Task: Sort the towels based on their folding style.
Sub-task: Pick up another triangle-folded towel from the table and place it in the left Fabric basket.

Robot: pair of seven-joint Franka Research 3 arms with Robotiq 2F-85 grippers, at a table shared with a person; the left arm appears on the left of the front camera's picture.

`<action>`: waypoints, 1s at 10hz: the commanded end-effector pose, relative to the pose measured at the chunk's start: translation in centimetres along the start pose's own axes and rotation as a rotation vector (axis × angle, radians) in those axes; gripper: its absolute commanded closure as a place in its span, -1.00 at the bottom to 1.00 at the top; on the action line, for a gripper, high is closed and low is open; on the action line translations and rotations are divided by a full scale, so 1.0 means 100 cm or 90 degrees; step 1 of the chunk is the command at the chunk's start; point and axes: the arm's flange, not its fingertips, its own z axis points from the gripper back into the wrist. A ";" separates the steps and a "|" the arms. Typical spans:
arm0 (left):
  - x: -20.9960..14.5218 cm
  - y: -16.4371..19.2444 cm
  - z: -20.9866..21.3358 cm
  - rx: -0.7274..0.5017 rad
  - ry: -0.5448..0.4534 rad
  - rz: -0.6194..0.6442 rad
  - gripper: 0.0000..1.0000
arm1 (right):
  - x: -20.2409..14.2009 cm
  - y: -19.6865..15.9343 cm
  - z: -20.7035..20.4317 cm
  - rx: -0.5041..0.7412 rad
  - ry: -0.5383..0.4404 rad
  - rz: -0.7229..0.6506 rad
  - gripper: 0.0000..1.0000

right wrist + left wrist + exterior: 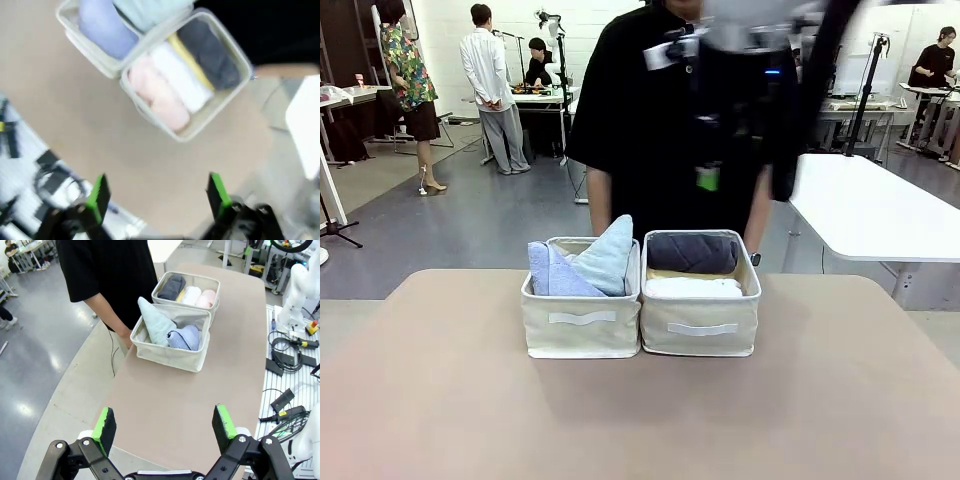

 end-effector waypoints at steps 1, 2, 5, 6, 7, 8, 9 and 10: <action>0.001 -0.002 -0.001 0.001 -0.003 -0.001 -1.00 | -0.076 -0.004 -0.031 -0.007 -0.028 -0.039 -1.00; 0.001 -0.002 -0.001 0.001 -0.003 -0.001 -1.00 | -0.080 -0.022 -0.044 0.026 -0.045 -0.074 -1.00; 0.001 -0.002 -0.001 0.001 -0.003 -0.001 -1.00 | -0.092 -0.032 -0.033 0.019 -0.026 -0.097 -1.00; 0.001 -0.002 -0.001 0.001 -0.003 -0.001 -1.00 | -0.092 -0.032 -0.033 0.019 -0.026 -0.097 -1.00; 0.001 -0.002 -0.001 0.001 -0.003 -0.001 -1.00 | -0.092 -0.032 -0.033 0.019 -0.026 -0.097 -1.00; 0.001 -0.002 -0.001 0.001 -0.003 -0.001 -1.00 | -0.092 -0.032 -0.033 0.019 -0.026 -0.097 -1.00; 0.001 -0.002 -0.001 0.001 -0.003 -0.001 -1.00 | -0.092 -0.032 -0.033 0.019 -0.026 -0.097 -1.00; 0.001 -0.002 -0.001 0.001 -0.003 -0.001 -1.00 | -0.092 -0.032 -0.033 0.019 -0.026 -0.097 -1.00</action>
